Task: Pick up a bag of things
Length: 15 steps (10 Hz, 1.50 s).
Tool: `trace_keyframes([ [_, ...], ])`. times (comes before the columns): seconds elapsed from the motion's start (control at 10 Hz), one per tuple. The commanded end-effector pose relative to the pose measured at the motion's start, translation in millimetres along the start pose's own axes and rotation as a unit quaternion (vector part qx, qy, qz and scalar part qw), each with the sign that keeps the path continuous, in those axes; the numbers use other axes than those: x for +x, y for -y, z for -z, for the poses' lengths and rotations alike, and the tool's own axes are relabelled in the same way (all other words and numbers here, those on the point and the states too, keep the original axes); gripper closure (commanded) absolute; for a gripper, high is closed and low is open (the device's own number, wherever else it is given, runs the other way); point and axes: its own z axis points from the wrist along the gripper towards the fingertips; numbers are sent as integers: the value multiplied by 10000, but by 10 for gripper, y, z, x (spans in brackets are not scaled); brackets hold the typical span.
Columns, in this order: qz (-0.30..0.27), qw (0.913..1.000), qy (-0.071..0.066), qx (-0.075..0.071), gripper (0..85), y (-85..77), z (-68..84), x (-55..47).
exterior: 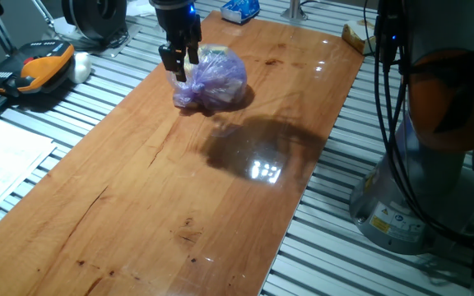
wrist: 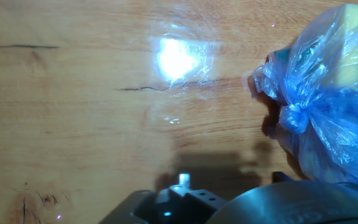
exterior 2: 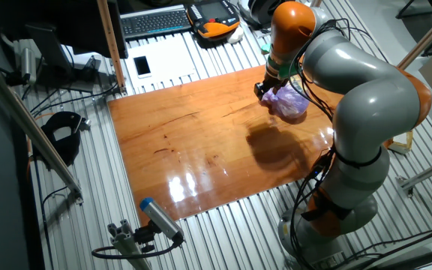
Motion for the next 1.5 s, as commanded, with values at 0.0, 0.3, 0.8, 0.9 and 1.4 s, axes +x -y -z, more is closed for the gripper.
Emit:
trace_keyframes([
  [0.0, 0, 10000, 0, -1, 850, 0, 1, 1],
  [0.3, -38, 10000, 23, 2, 850, 4, 4, 1],
  [0.8, -153, 9999, 30, 10, 850, 6, 2, -3],
  [0.9, -184, 9998, 30, 2, 850, 6, -2, -7],
  [1.4, -292, 9995, 58, 42, 850, 29, -160, -142],
])
